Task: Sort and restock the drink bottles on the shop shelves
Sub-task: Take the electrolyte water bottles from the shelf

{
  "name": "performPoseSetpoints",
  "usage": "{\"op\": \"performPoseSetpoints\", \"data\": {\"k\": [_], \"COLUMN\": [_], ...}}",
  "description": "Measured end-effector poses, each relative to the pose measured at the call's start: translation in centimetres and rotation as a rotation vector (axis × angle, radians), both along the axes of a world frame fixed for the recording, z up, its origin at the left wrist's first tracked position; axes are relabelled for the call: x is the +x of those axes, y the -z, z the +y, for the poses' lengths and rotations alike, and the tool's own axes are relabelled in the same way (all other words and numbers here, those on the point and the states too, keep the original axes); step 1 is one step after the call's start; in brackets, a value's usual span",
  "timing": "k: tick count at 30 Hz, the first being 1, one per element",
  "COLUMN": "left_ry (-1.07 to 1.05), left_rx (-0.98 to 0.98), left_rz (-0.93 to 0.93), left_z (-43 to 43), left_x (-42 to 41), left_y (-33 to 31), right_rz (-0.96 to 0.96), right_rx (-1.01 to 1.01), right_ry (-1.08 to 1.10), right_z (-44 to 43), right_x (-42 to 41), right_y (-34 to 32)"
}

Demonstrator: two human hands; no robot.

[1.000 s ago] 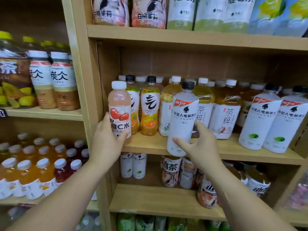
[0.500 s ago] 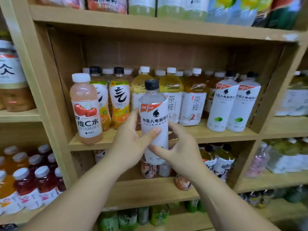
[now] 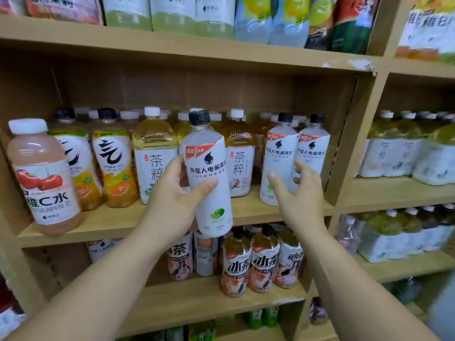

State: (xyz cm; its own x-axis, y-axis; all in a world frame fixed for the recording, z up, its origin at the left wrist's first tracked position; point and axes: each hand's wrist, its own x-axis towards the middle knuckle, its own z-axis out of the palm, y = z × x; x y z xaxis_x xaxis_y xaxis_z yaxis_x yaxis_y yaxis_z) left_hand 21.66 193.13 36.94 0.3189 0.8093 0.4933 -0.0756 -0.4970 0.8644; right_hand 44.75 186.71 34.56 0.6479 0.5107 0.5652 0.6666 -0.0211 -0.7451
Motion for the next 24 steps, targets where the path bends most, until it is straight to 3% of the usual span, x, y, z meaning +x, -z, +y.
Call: {"op": "performPoseSetpoints", "data": {"k": [10,16,24], "left_ry": [-0.077,-0.080,-0.070], "left_rx": [-0.015,-0.031,-0.042], "left_rz": [-0.045,-0.022,-0.019], "left_z": [-0.5,-0.9,-2.1], "left_x": [1.3,-0.9,-6.5], "left_y": [0.7,1.1,3.4], "right_rz": [-0.108,-0.080,-0.057], "right_rx": [-0.108,-0.113,-0.080], "right_ry": [0.131,0.154,-0.027], "right_z": [3.9,5.0,3.1], "right_x": [2.1,2.2,-0.9], "right_y": [-0.4,-0.8,-2.0]}}
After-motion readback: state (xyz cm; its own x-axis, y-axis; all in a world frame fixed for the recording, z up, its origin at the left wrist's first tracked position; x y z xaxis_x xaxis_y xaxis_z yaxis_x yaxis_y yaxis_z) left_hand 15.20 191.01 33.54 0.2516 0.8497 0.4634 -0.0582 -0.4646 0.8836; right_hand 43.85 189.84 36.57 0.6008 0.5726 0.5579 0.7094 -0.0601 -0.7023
